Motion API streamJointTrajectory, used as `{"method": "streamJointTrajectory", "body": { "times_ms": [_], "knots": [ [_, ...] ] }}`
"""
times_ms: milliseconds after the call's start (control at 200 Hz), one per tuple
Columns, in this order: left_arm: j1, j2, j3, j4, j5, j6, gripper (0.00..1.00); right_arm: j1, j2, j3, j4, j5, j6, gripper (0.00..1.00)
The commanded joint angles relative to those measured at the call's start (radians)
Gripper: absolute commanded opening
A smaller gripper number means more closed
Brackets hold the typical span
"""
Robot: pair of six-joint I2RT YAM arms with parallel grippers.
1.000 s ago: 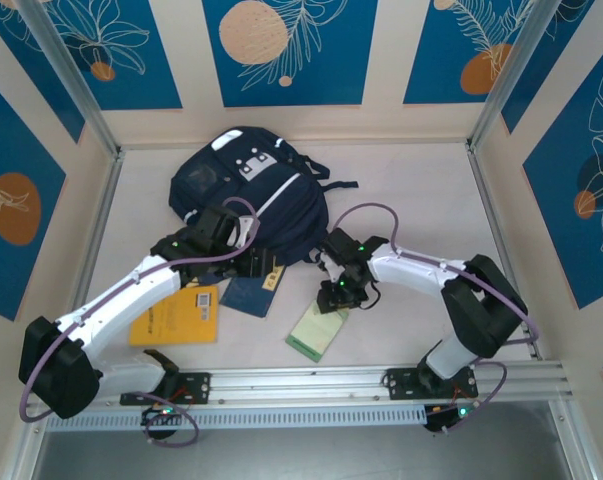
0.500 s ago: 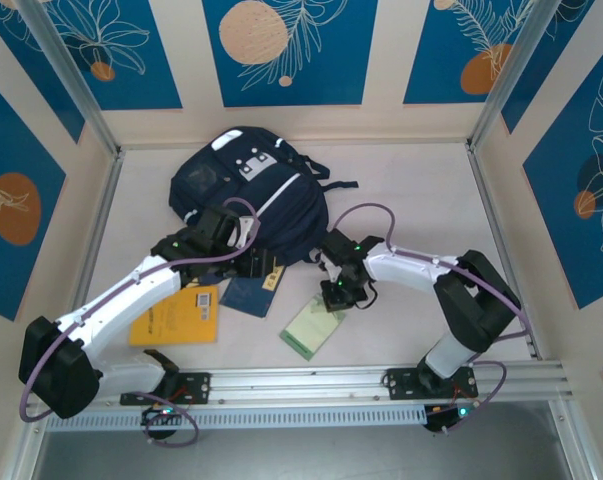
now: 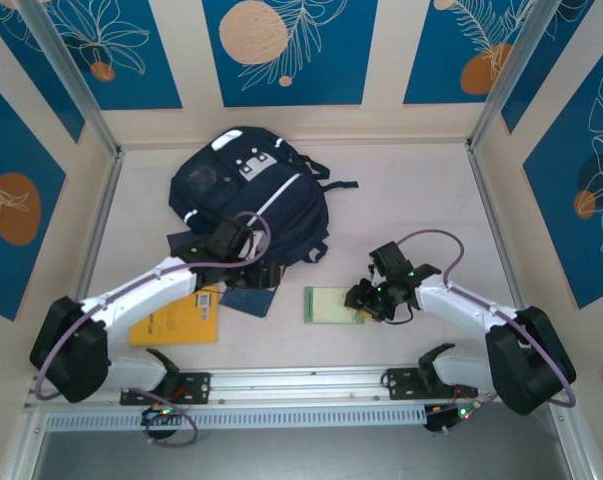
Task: Pack books, pencil case, and school supplies into a backpack
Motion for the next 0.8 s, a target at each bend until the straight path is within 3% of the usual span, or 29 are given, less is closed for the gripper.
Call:
{"method": "streamJointTrajectory", "body": {
  "times_ms": [0, 135, 480, 795],
  "knots": [
    [-0.052, 0.053, 0.008, 0.076, 0.014, -0.042, 0.59, 0.002, -0.071, 0.011, -0.065, 0.060, 0.008, 0.47],
    [-0.117, 0.154, 0.044, 0.117, 0.002, -0.058, 0.59, -0.007, -0.093, 0.040, -0.082, 0.115, -0.031, 0.51],
    [-0.170, 0.348, 0.093, 0.233, 0.058, -0.100, 0.58, -0.021, 0.110, 0.004, 0.072, 0.014, -0.045, 0.38],
    [-0.172, 0.451, 0.109, 0.292, 0.140, -0.115, 0.57, -0.018, 0.155, -0.013, 0.128, -0.005, -0.045, 0.26]
  ]
}}
